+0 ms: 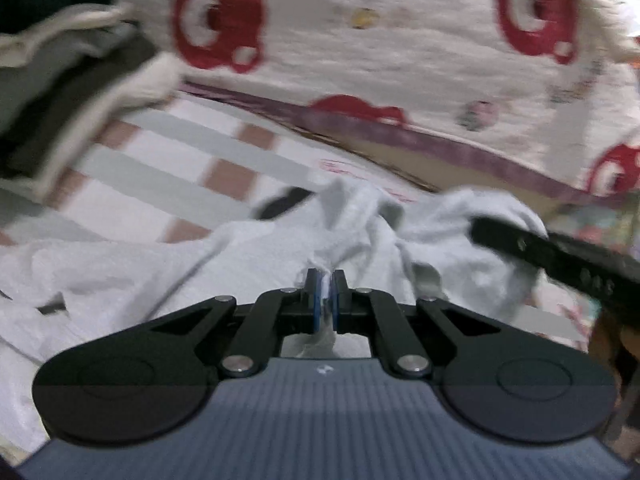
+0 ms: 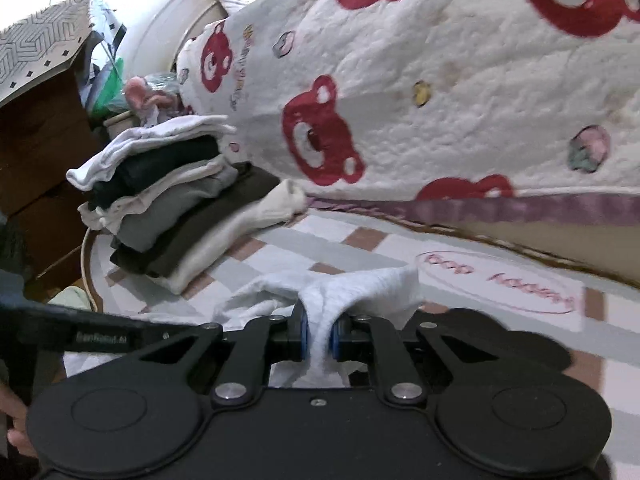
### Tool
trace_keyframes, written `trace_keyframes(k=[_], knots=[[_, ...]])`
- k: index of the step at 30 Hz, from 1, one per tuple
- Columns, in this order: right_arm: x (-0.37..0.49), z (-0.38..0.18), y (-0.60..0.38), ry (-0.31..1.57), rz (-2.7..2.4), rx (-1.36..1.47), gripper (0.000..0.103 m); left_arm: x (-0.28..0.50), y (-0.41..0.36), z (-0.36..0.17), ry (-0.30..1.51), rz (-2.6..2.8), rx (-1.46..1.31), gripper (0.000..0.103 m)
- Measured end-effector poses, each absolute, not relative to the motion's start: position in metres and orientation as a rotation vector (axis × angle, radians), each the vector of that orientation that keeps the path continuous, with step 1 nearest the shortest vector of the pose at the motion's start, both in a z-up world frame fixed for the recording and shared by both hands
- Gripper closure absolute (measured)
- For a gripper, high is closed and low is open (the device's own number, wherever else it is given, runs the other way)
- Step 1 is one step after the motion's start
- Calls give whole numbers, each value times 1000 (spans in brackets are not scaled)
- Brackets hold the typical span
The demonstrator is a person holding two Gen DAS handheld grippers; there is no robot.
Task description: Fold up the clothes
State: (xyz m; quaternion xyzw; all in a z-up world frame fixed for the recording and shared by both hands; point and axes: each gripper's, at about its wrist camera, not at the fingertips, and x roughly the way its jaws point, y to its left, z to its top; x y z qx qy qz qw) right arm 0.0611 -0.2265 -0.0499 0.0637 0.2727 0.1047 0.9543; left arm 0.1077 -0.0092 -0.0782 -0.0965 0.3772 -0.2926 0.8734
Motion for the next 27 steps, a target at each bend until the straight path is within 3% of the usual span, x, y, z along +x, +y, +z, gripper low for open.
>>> trace_keyframes(k=[8,13,17,19,23,27], knots=[[43,41,-274,477,220,-27,91,72,-25,-53,686,-756,-275,98],[48,77,-307,438,191,-147,91,88,-24,-80,772,-726,-276,97],[65,52,-343,491,144,-111,91,100,-26,-107,860,-684,-289,94],[72,15,-364,573,94,55,91,102,-32,-116,884,-669,-262,89],[86,-56,-404,731,-2,380,90,98,-48,-133,892,-640,-165,69],[97,-52,-419,792,25,460,90,98,-69,-138,883,-642,-102,59]])
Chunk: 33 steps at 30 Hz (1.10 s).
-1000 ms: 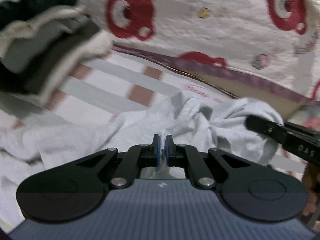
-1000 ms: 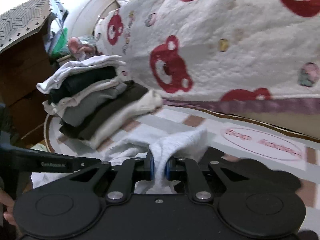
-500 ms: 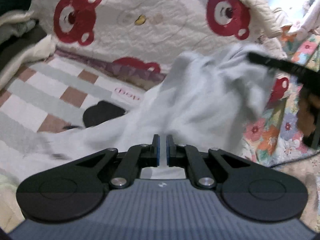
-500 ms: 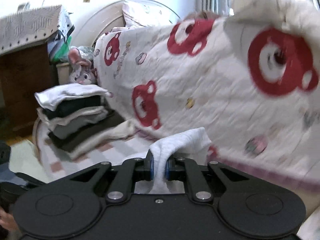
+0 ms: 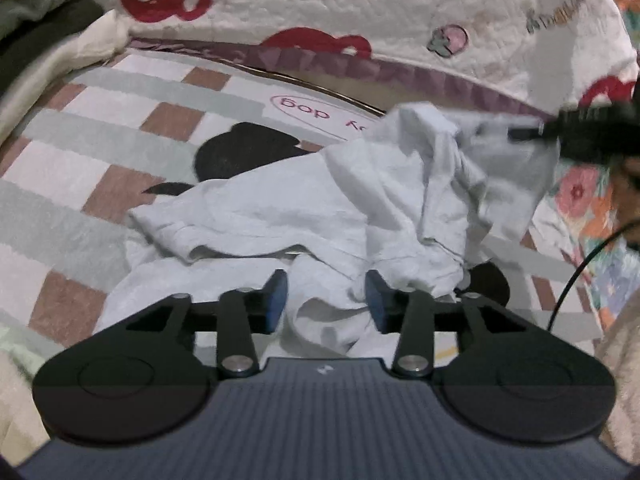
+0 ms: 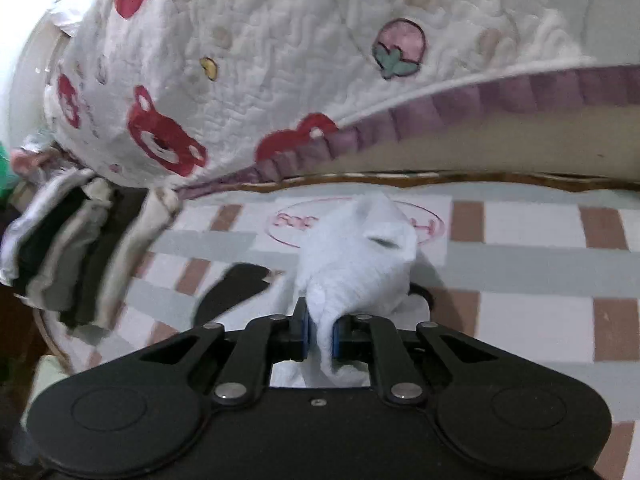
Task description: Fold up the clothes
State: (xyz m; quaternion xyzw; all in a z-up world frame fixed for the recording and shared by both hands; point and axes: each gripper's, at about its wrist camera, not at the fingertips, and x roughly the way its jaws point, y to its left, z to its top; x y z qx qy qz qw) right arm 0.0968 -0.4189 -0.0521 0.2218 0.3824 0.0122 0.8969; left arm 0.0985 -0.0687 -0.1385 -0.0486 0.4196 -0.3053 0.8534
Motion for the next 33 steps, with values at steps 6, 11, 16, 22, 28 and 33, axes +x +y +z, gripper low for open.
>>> trace_keyframes(k=[6,11,16,22,28,33], knots=[[91,-25,-435,712,94,512,90,112,-115,-130,891,-630,-118,56],[74,-10,-447,660,131,531,90,127,-158,-121,897,-636,-158,47],[64,-4,-452,615,212,594,90,134,-189,-119,916,-647,-209,45],[58,3,-434,597,310,573,90,120,-192,-123,936,-685,-279,32],[50,4,-437,615,471,725,90,116,-192,-114,947,-698,-287,45],[41,14,-434,582,443,632,90,110,-188,-99,1033,-600,-108,98]])
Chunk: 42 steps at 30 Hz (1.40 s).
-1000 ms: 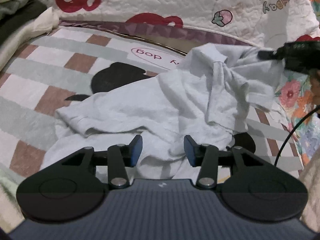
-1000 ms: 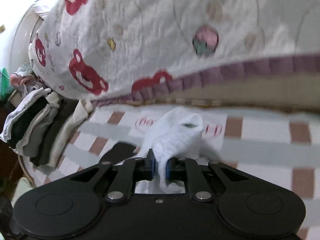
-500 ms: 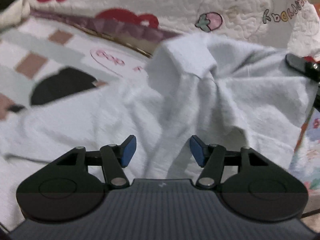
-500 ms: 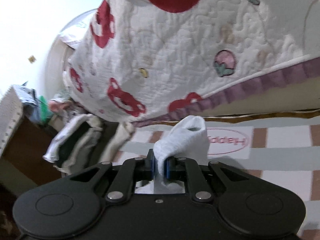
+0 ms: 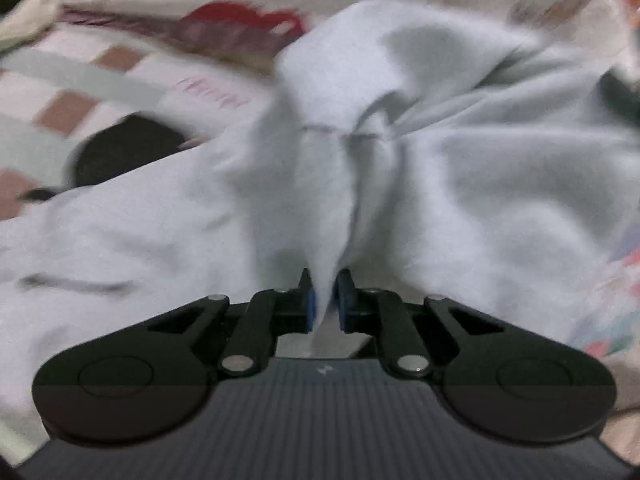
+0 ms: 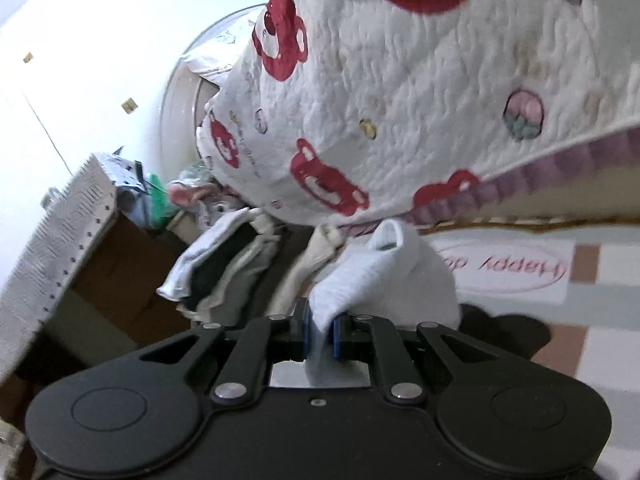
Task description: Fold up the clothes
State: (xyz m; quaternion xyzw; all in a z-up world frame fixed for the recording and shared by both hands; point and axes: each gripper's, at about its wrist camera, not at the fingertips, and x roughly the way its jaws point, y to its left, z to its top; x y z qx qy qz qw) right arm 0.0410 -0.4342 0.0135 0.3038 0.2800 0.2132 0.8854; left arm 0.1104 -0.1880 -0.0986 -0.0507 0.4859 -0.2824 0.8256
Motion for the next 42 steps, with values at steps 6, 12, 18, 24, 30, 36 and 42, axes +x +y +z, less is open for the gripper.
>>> trace_keyframes(k=[6,12,18,24,30,36,42], knots=[[41,11,-438,577,461,679,90,94,-154,-78,881,-450,26,101],[42,10,-437,578,464,675,90,98,-100,-69,784,-282,55,101],[47,11,-437,572,393,568,90,109,-62,-65,729,-171,145,101],[67,8,-416,568,331,272,90,112,-35,-19,582,-106,226,103],[113,-24,-405,637,119,2,90,107,-9,6,519,-133,199,103],[136,-59,-402,731,12,-177,89,128,-7,-95,787,-258,-7,96],[146,-83,-449,892,-280,23,48,133,-10,-141,970,-280,-155,82]])
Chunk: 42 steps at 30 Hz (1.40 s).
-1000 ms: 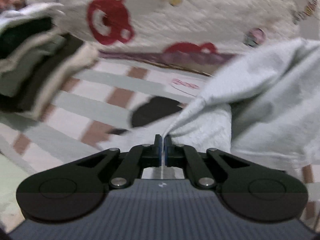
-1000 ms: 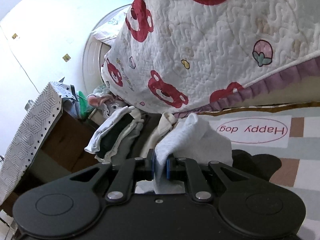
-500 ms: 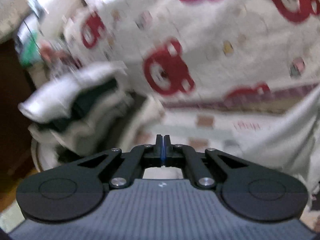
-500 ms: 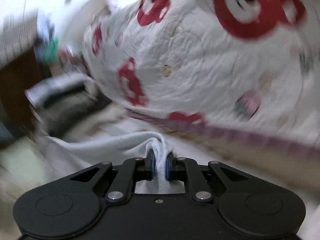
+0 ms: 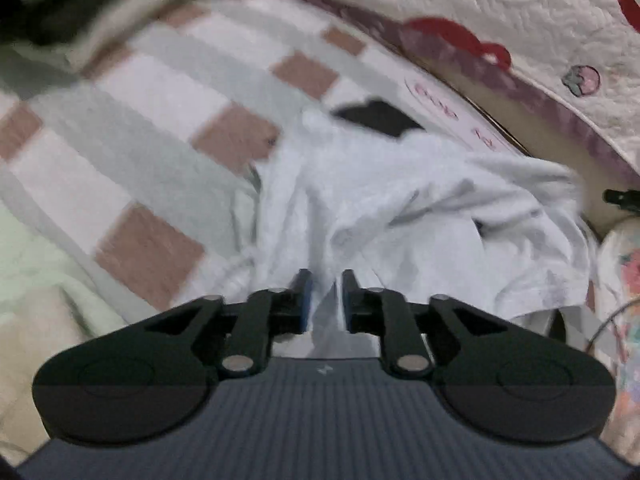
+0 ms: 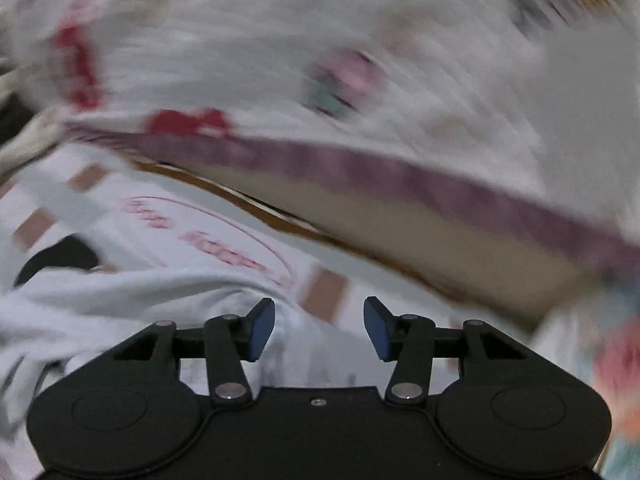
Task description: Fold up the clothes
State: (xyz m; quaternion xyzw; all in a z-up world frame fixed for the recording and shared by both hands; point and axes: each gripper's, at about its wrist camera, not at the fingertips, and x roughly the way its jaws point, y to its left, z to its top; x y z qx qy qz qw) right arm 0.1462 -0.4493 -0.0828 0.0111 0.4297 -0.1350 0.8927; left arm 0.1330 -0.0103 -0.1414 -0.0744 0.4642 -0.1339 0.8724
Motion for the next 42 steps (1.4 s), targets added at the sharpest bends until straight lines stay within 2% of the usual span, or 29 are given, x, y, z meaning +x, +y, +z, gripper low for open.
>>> trace_keyframes(k=[1,3,4,7,9,11,15,16,17,18,19,20,23,27,29,35,42], knots=[[145,-86,-458,923,-272,104,48,134,-11,-148,998,-283,-179,80],[141,-93,-474,991,-205,324,48,135,-12,-158,1034,-281,-203,59],[138,-98,-481,1027,-164,444,48,136,-12,-157,1021,-268,-182,56],[124,-127,-486,1139,-18,856,46,139,-10,-164,1035,-249,-163,54],[107,-156,-482,1189,76,1179,40,145,-7,-173,1068,-256,-202,51],[91,-183,-467,1260,99,1353,40,149,-1,-179,1088,-259,-256,48],[90,-183,-435,1344,7,1026,40,153,8,-187,1108,-360,-416,47],[95,-185,-431,1338,20,992,40,154,10,-188,1112,-385,-460,48],[100,-186,-427,1332,32,958,42,154,13,-190,1115,-410,-504,56],[105,-187,-425,1317,42,914,53,155,12,-190,1112,-417,-498,71],[113,-184,-424,1279,45,839,86,154,9,-188,1103,-409,-447,79],[119,-178,-422,1244,44,758,89,153,5,-186,1089,-400,-396,88],[128,-139,-404,1087,85,454,94,149,-3,-177,1043,-371,-278,93],[113,-82,-371,856,96,34,98,143,-23,-163,934,-208,66,93],[109,-64,-366,764,41,-120,99,140,-27,-154,873,-171,142,93],[106,-62,-363,567,-350,-734,101,136,-17,-128,738,-99,201,93],[95,-14,-419,458,-479,-491,102,129,-2,-99,607,-64,172,93]])
